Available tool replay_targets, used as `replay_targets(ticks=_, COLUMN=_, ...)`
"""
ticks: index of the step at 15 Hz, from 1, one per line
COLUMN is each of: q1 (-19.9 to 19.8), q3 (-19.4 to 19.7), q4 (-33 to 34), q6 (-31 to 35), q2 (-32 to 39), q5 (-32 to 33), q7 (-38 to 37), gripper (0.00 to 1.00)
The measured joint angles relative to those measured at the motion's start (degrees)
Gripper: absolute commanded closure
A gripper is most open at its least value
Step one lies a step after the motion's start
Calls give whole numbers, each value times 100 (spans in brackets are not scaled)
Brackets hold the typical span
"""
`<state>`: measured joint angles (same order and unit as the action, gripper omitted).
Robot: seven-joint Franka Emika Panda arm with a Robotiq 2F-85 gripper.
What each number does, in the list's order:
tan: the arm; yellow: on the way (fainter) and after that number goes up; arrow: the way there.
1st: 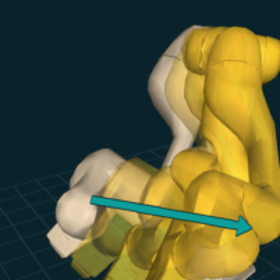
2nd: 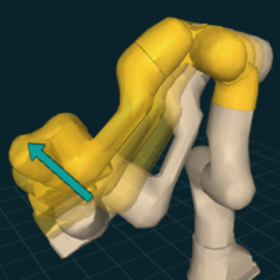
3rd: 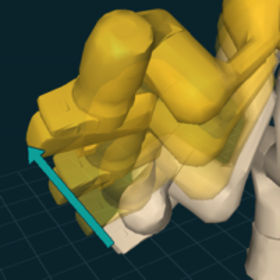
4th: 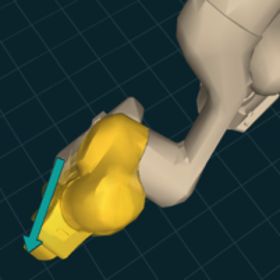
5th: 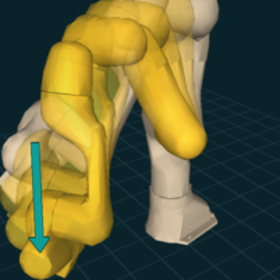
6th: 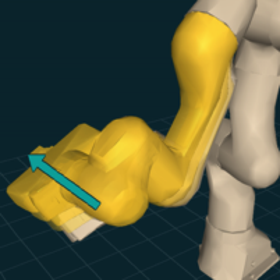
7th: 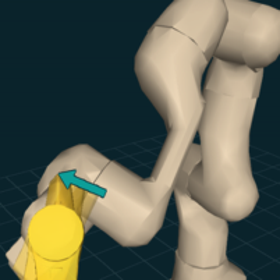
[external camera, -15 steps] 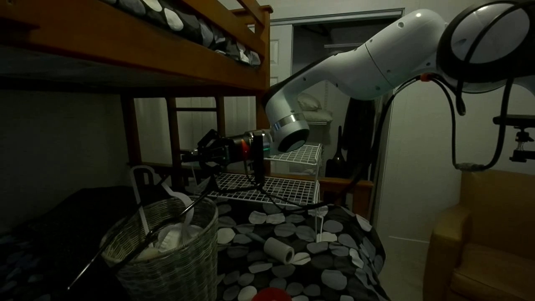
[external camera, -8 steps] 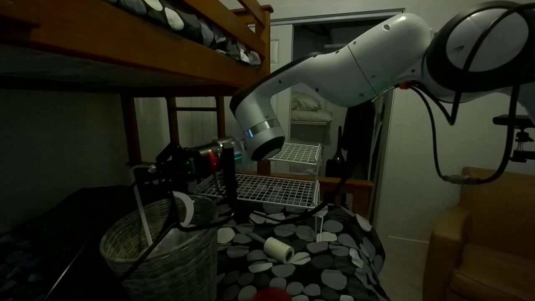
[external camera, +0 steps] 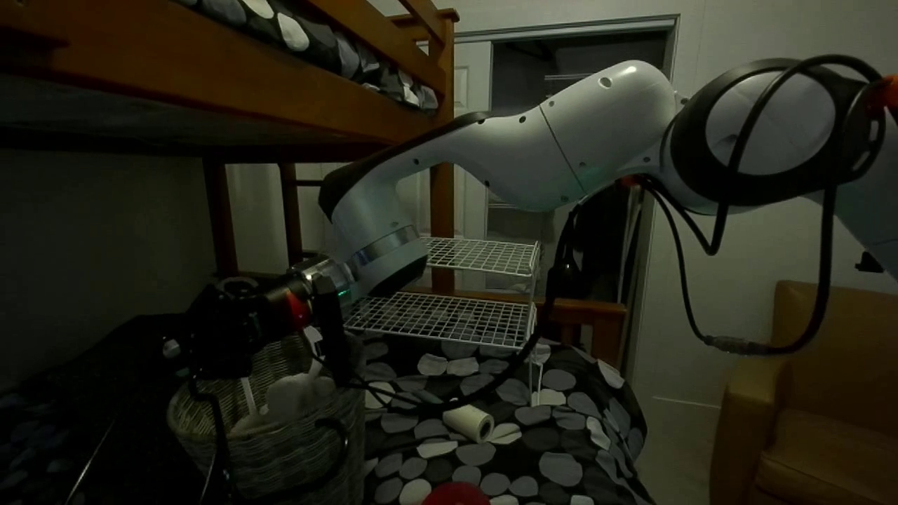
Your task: Put the black hanger on the bed
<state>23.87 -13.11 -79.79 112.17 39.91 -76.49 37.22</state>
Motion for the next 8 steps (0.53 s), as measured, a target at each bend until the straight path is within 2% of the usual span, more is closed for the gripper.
replay_targets(ticks=1, q1=39, q3=-27, q4=178, q6=-227, q2=116, q5=276, q7=-134, gripper=72)
replay_targets(ticks=4, q1=70, q3=-148, q4=719, q6=-884, q2=456, q5=849, q7=-535, gripper=52)
replay_targets(ticks=8, q1=59, q3=-185, q4=1313, q6=-926, q2=772, q5=1159, q7=-855, gripper=20)
